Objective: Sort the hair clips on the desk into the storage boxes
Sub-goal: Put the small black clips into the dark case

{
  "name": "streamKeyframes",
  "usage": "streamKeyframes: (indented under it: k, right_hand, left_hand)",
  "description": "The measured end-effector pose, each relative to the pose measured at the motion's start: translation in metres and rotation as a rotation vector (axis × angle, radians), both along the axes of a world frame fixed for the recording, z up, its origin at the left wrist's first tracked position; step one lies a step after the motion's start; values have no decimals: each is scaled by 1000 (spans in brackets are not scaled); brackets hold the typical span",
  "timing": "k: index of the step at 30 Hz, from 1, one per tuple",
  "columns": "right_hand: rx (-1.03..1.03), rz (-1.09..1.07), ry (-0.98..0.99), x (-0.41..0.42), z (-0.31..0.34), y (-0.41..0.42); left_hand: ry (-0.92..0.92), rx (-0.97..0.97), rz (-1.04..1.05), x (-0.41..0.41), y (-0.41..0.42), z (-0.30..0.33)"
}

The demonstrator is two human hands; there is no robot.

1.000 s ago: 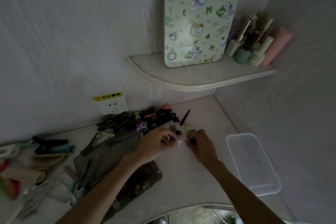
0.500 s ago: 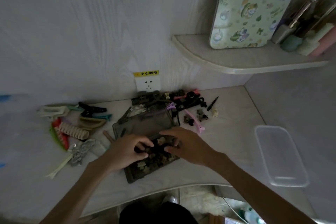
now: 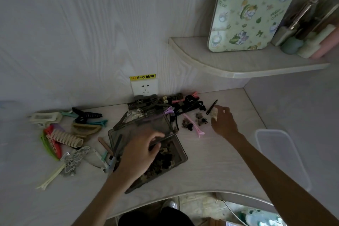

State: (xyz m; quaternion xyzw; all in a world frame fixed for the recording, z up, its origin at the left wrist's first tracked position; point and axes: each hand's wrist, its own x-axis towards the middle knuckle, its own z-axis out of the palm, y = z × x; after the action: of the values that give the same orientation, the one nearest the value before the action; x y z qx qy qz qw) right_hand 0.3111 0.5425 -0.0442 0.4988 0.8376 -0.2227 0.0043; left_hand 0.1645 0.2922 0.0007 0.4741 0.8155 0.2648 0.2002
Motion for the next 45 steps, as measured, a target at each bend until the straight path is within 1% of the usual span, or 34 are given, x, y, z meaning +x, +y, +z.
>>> streamKeyframes:
  k: [1, 3, 6, 9, 12, 14, 16, 18, 19, 21, 25, 27, 29, 31, 33, 35, 38, 40, 43, 45]
  right_hand:
    - [-27, 1, -34, 0, -6, 2]
    - [6, 20, -24, 0, -15, -1]
    - [62, 35, 113, 7, -24, -16]
    - [25, 38, 174, 17, -29, -27]
    - [-69, -47, 240, 23, -29, -23]
    - [-159, -152, 295, 26, -30, -18]
    - [-336, -310, 436, 28, -29, -15]
    - [-510, -454, 578, 30, -26, -16]
    - [-548, -480, 613, 31, -25, -17]
    - [-575, -458, 633, 31, -20, -21]
    - [-556, -354, 668, 24, 4, -34]
    - [-494, -229, 656, 16, 23, -46]
    - [-453, -61, 617, 8, 43, -65]
    - [-510, 123, 603, 3, 59, -87]
    - [-553, 320, 533, -2, 64, -102]
    - [-471, 420, 415, -6, 62, -105]
    - [-376, 388, 344, -5, 54, -91]
    - [-321, 318, 301, 1, 46, -73]
    - [-192, 211, 185, 8, 29, -43]
    - [-105, 191, 128, 12, 19, -26]
  left_hand:
    - [32, 40, -20, 4, 15, -2]
    - [87, 88, -52, 9, 48, -5]
    - [226, 80, -123, 15, 97, -11]
    - [348, -99, -209, 17, 132, -17]
    - [433, -309, -290, 20, 144, -29]
    - [414, -334, -302, 22, 149, -37]
    - [358, -320, -293, 20, 150, -43]
    - [276, -282, -273, 15, 150, -48]
    - [213, -253, -256, 12, 149, -50]
    - [103, -183, -225, 8, 144, -49]
    - [-33, 27, -150, -2, 121, -23]
    - [-125, 93, -115, -9, 96, -4]
    - [-203, 85, -122, -16, 65, 11]
    - [-270, 17, -146, -24, 35, 21]
    - [-359, -64, -180, -29, 12, 29]
    - [-410, -139, -228, -33, -5, 36]
    - [-380, -185, -261, -36, -15, 46]
    - [-362, -160, -240, -37, -11, 51]
    - [-389, -114, -232, -35, 5, 54]
    - [-340, -93, -239, -33, 23, 46]
